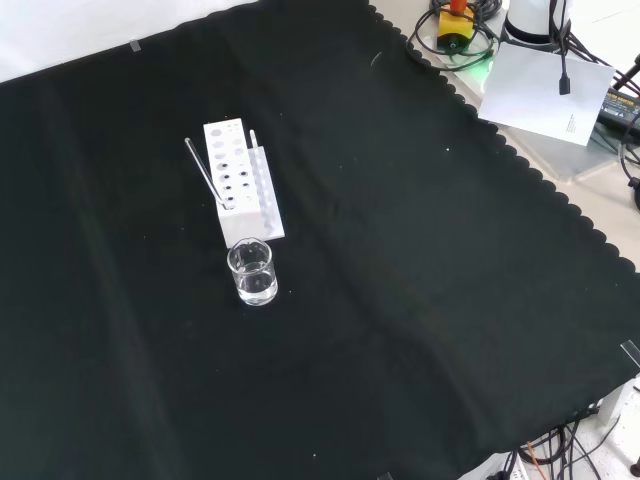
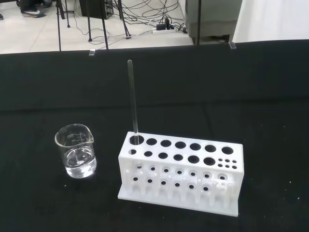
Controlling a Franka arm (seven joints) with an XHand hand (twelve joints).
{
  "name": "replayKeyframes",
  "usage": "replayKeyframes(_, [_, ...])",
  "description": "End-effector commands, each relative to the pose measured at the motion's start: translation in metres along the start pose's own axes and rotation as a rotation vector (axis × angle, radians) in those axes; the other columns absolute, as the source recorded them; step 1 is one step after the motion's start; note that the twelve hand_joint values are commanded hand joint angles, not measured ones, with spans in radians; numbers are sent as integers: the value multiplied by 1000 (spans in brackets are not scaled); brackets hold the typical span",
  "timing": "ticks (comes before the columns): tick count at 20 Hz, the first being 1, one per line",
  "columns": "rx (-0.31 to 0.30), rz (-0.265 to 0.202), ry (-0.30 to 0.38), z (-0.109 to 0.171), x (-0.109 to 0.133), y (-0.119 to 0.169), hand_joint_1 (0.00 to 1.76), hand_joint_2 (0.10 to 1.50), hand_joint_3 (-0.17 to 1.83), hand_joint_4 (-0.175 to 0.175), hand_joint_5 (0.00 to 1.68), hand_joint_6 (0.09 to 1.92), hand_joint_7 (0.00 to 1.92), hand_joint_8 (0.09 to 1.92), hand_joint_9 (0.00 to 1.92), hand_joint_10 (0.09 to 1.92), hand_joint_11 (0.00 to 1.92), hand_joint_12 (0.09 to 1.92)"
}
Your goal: Take the glass rod from the white test tube rack.
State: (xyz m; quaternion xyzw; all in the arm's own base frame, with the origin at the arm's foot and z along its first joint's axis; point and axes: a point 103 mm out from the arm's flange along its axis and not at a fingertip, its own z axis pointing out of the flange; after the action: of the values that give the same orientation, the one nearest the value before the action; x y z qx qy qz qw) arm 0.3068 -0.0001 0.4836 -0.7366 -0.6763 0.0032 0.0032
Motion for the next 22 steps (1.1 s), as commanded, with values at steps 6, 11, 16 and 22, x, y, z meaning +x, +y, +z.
replayKeyframes(6, [-14, -17, -13, -1, 5, 6, 638, 1152, -140, -61, 33, 87, 2, 266, 6, 402, 6, 671])
replayKeyframes(11, [-18, -41, -3, 2, 8, 20, 632, 1168, -166, -60, 51, 87, 0, 318, 0, 459, 0, 718])
replayKeyframes(16, [-6, -77, -32, 9, 14, 51, 623, 1179, -175, -61, 74, 87, 0, 430, 0, 584, 0, 862])
replayKeyframes(22, [-10, -136, -40, 13, 31, 86, 615, 1184, -175, -63, 86, 87, 0, 517, 0, 685, 0, 937])
